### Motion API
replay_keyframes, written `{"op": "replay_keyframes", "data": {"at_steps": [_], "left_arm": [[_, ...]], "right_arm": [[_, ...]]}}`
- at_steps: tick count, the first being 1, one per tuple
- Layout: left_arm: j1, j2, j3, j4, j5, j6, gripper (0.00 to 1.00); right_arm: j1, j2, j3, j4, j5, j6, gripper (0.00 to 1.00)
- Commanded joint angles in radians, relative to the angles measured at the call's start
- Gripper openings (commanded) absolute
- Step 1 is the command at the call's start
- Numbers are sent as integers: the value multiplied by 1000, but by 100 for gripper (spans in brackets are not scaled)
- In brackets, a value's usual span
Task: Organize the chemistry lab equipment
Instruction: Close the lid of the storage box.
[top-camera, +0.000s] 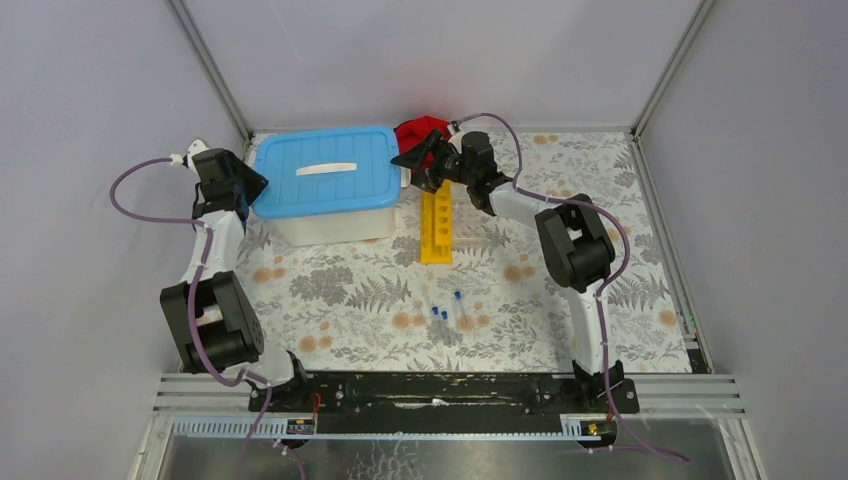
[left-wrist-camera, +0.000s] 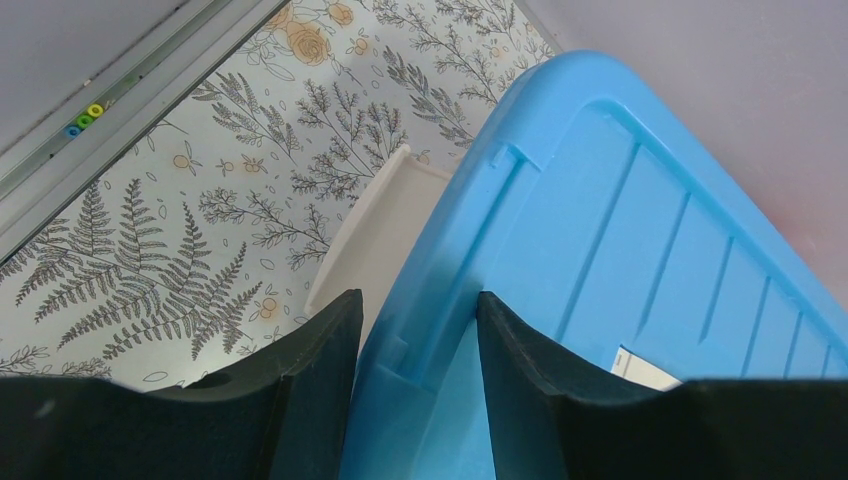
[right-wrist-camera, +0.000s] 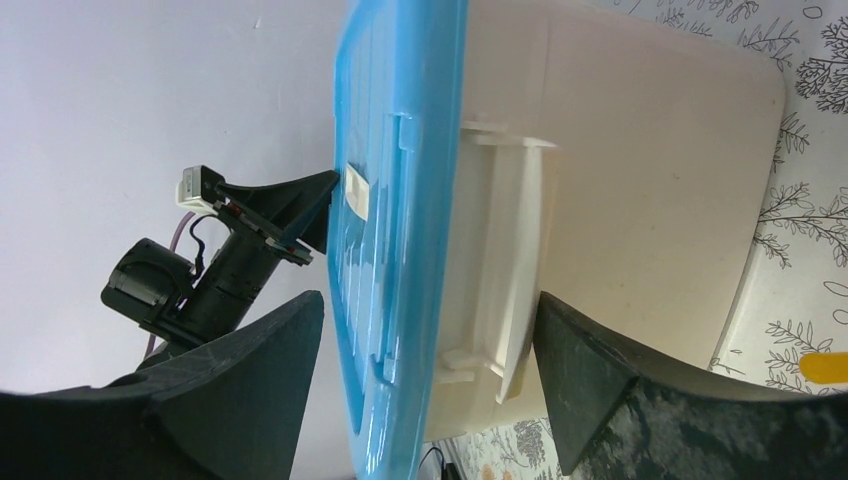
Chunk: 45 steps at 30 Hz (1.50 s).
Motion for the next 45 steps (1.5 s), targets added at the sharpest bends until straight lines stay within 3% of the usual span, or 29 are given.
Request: {"op": "replay_keyframes", "data": {"at_steps": [1, 11, 23, 28, 32, 34, 40, 45], "left_arm": [[-22, 23, -63, -175, 8, 3, 51], [-41, 28, -65, -168, 8, -9, 51], [-67, 40, -73, -152, 13, -22, 51], [-72, 39, -84, -138, 24, -28, 51], [-78, 40, -91, -130, 30, -31, 51], [-81, 40, -91, -128, 30, -32, 51], [-93, 34, -88, -128, 28, -34, 50], [-120, 25, -80, -134, 16, -39, 50]], "right_arm": [[11, -131, 4, 76, -33, -6, 82], [34, -126, 94, -134, -14, -141, 80], [154, 33, 508, -772, 181, -512, 73], [192, 137, 706, -982, 287, -616, 62], [221, 188, 797, -1081, 393, -687, 48], [238, 198, 818, -1112, 443, -718, 40], [273, 178, 806, -1126, 581, -778, 33], [288, 178, 817, -1150, 659, -815, 20]]}}
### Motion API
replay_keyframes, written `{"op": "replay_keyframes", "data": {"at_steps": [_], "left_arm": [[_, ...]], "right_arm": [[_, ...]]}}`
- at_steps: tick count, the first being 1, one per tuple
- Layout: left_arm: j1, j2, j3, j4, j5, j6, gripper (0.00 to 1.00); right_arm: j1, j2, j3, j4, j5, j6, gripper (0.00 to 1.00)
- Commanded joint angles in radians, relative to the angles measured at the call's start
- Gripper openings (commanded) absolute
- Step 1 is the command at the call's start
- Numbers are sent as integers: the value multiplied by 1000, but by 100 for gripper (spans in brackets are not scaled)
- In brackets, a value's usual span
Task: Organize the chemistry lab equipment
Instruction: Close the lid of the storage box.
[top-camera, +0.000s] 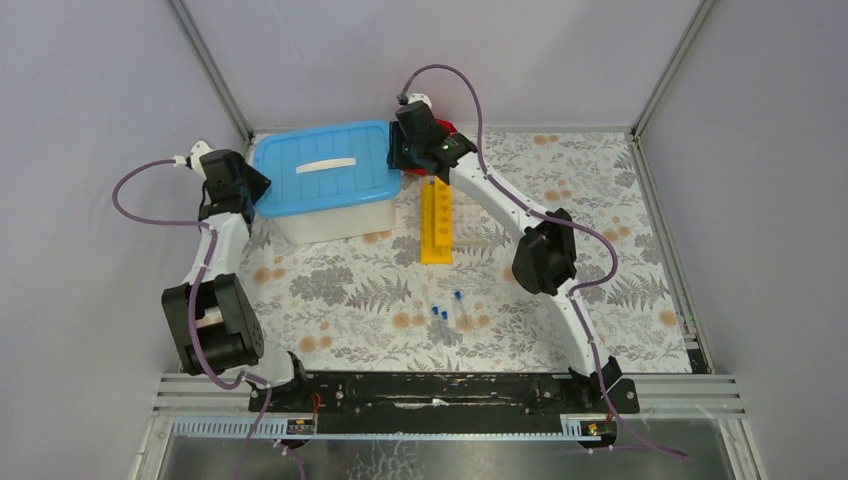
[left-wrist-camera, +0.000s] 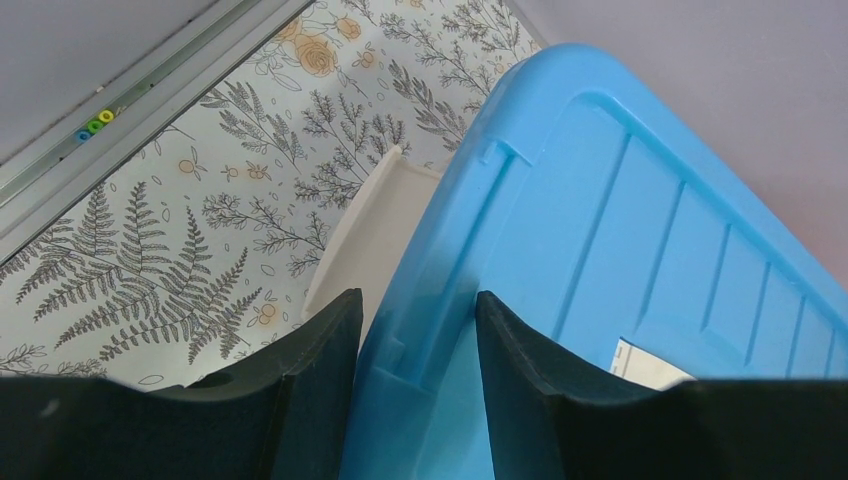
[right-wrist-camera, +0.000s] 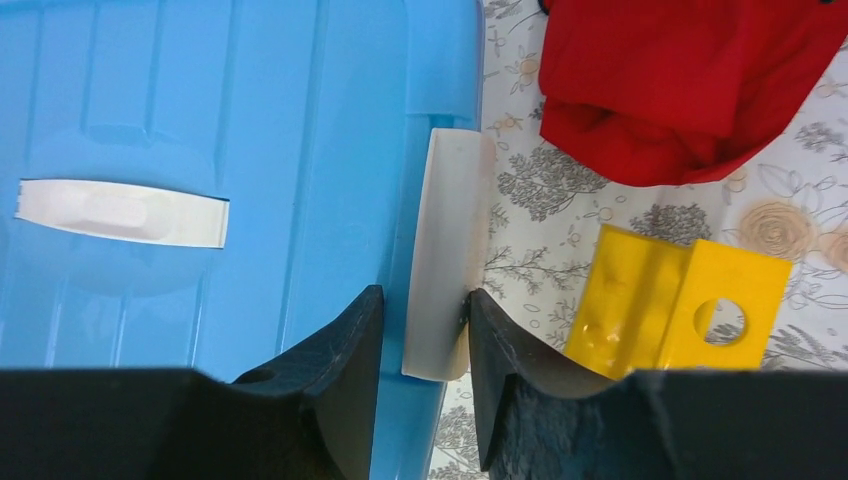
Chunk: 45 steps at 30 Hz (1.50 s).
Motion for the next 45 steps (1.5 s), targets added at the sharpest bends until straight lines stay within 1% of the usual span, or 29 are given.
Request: {"op": "replay_keyframes", "data": {"at_steps": [1, 5, 7, 12, 13, 18, 22, 24, 27, 29, 32, 35, 38, 45], "left_arm": [[-88, 33, -47, -182, 77, -16, 51], [-87, 10, -40, -196, 57, -59, 54], [-72, -8, -40, -200, 66, -110, 56], [38, -90, -77, -173, 143, -253, 62], [60, -111, -85, -172, 143, -266, 63], [120, -207, -111, -181, 87, -262, 71], [136, -233, -142, -178, 61, -253, 75], [146, -240, -181, -125, 93, -268, 77], [173, -241, -255, 10, 184, -303, 78], [201, -221, -311, 125, 272, -329, 78], [222, -177, -336, 235, 367, -349, 78], [234, -159, -344, 300, 406, -336, 78], [234, -139, -331, 322, 436, -322, 78], [234, -91, -336, 431, 498, -359, 79]], "right_arm": [[92, 13, 9, -88, 13, -77, 19], [95, -5, -32, -86, 79, -113, 14], [94, -26, -71, -70, 105, -126, 10], [93, -50, -109, -56, 152, -147, 7], [93, -59, -121, -49, 159, -148, 5], [86, -86, -164, -24, 163, -142, 4], [85, -90, -171, -19, 157, -136, 4], [85, -98, -179, -15, 154, -138, 4], [85, -112, -194, -9, 159, -146, 4], [84, -118, -196, -8, 163, -153, 3], [79, -122, -192, -12, 159, -168, 3], [75, -121, -188, -21, 151, -188, 3], [69, -129, -203, -18, 142, -203, 3], [55, -157, -244, 4, 107, -215, 3]]}}
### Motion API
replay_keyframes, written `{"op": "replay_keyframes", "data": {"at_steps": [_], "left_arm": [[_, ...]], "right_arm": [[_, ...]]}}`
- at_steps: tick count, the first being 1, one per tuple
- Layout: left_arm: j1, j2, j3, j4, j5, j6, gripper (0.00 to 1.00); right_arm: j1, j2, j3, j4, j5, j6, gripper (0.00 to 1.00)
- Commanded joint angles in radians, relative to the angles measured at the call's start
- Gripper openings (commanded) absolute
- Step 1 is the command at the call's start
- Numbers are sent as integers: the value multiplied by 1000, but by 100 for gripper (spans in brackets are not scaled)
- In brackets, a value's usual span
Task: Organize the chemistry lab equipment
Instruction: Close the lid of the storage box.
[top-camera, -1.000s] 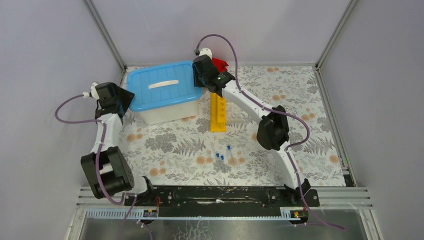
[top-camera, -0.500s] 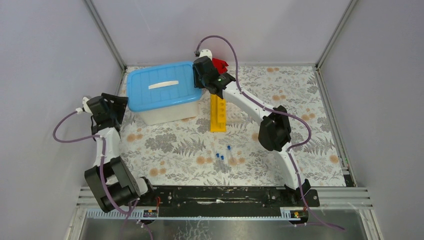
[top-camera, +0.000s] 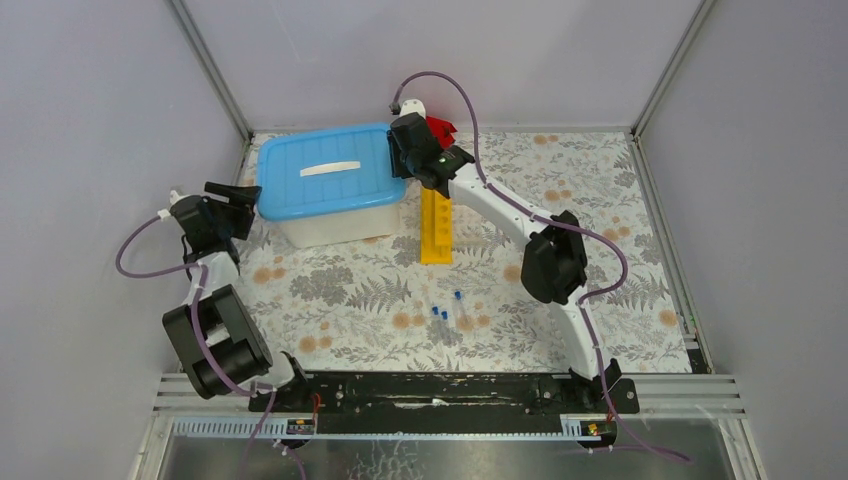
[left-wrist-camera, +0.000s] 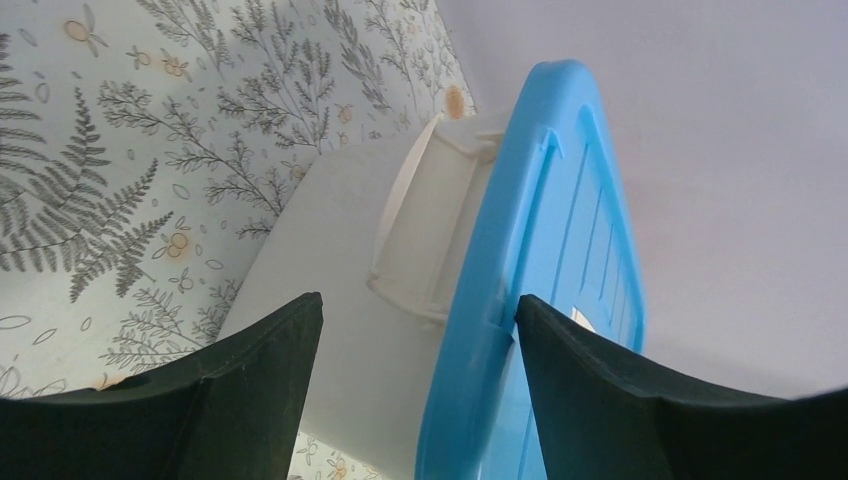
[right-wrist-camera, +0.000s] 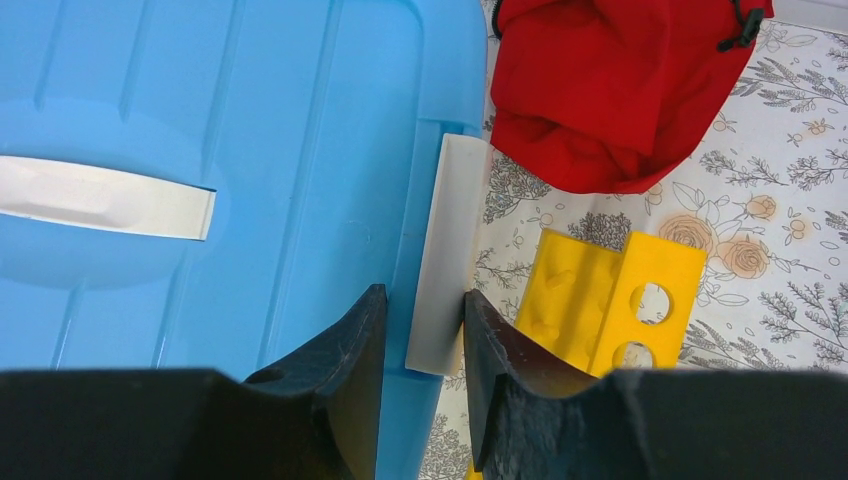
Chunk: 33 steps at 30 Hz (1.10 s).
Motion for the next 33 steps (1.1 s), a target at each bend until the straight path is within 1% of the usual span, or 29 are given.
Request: {"op": "replay_keyframes", "data": {"at_steps": [1, 4, 8, 15, 20, 24, 27, 33], "left_arm": [[-4, 35, -15, 123, 92, -17, 79], [-2, 53, -26, 182, 110, -45, 79], [6, 71, -40, 251, 123, -80, 82], [22, 128, -46, 367, 147, -143, 82], [29, 186, -49, 476, 183, -181, 82], [29, 229, -49, 569, 227, -205, 79], [29, 247, -46, 617, 261, -218, 74], [29, 223, -58, 636, 290, -228, 65]], "right_arm": [[3, -39, -33, -119, -69, -62, 3], [4, -45, -33, -118, -73, -67, 3], [1, -55, -45, -113, -70, -79, 3], [-20, -73, -76, -99, -115, -108, 3], [-37, -93, -102, -92, -147, -161, 3], [-54, -94, -98, -98, -188, -189, 3], [-67, -89, -94, -103, -207, -200, 2], [-93, -88, -96, -106, -204, -194, 2]]}}
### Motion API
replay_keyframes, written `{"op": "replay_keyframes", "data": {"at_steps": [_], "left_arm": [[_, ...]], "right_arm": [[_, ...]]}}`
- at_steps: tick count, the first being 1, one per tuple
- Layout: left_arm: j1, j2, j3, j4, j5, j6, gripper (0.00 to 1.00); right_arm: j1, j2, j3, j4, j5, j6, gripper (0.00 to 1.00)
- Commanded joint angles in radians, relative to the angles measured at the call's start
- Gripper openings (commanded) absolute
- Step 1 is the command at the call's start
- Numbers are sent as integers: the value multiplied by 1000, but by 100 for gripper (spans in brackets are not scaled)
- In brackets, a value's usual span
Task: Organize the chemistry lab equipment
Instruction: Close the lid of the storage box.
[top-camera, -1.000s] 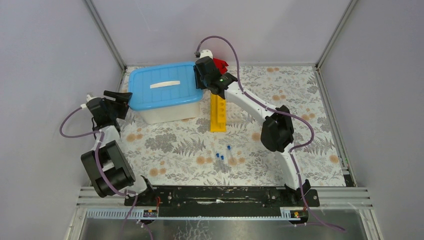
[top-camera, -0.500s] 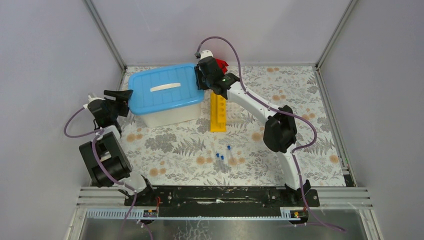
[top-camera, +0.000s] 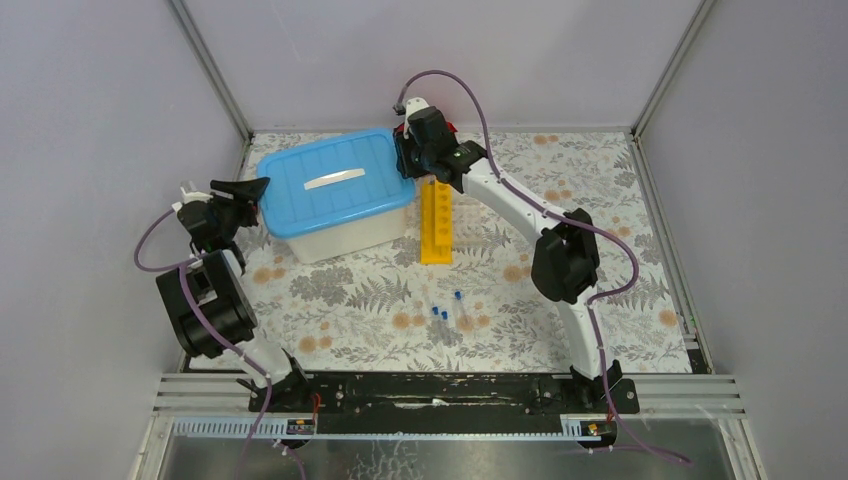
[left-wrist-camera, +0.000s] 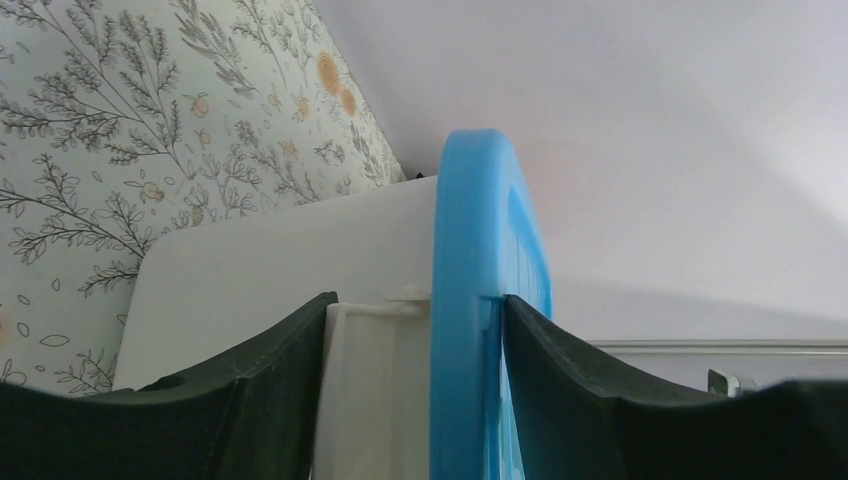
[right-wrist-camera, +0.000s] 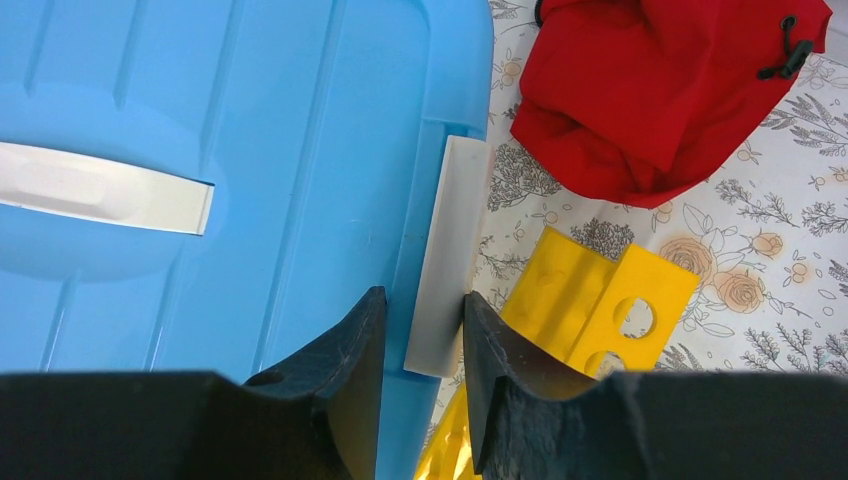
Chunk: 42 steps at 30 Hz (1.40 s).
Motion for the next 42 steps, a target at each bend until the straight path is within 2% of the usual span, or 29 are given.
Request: {"op": "replay_keyframes", "data": {"at_steps": [1, 11, 23, 28, 37, 42], "left_arm": [[8, -40, -19, 87, 44, -8, 64], [-51, -203, 82, -431, -104, 248, 60], [-146, -206, 261, -838, -290, 459, 58], [-204, -211, 342, -996, -435, 538, 48], [-338, -168, 484, -1169, -660, 637, 29], [-383, -116, 527, -1221, -726, 655, 12]], "right_arm": [[-35, -30, -17, -118, 0, -53, 2], [-37, -27, -13, -121, -8, -40, 2], [-34, -33, -15, -122, -20, -39, 2], [-26, -26, -11, -125, -13, -38, 2], [-18, -15, 6, -135, -5, -31, 2], [-5, -6, 34, -143, -2, -33, 0]]}}
